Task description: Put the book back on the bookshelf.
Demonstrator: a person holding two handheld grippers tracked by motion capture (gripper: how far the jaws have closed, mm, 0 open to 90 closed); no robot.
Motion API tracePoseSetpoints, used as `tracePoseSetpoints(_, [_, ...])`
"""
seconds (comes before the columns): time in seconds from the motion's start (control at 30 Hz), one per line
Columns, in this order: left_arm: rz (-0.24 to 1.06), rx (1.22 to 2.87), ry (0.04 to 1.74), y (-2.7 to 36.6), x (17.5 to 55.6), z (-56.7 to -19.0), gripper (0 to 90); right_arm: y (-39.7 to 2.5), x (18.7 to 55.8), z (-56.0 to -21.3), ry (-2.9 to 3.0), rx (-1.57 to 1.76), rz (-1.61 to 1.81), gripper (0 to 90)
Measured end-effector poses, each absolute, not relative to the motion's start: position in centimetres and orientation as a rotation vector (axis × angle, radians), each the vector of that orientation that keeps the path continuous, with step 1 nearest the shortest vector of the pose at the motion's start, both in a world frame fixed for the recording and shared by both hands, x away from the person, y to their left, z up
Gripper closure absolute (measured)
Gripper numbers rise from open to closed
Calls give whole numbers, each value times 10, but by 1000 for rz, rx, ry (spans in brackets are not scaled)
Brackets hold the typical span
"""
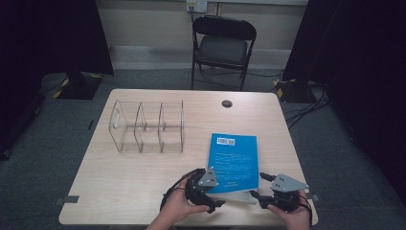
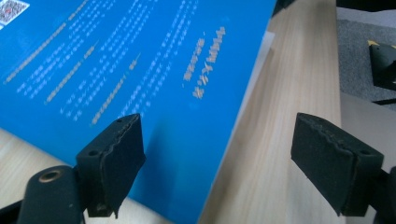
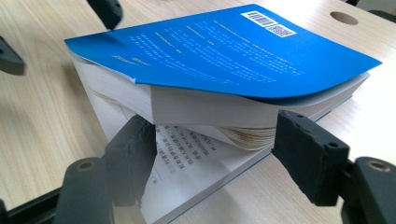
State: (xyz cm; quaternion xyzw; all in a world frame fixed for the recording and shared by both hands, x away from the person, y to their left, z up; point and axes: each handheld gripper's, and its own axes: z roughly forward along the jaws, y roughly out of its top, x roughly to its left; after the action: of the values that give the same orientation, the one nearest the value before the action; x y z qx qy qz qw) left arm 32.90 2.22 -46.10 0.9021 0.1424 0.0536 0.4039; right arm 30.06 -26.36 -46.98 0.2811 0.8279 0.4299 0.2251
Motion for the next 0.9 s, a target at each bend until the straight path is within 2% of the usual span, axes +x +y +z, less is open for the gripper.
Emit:
tracePoseSetpoints(0.53, [232,2291,310,-12,340,-472,147,-264,304,-470,2272,810,1256,298])
tracePoseSetpoints(0.83, [350,2317,309,-25,338,-481,34,-265,304,-471,2265,833,1270,298])
tracePoseSetpoints(0.9, [387,2324,298,-26,337,-482,31,-265,304,-471,2266,831,1269,298])
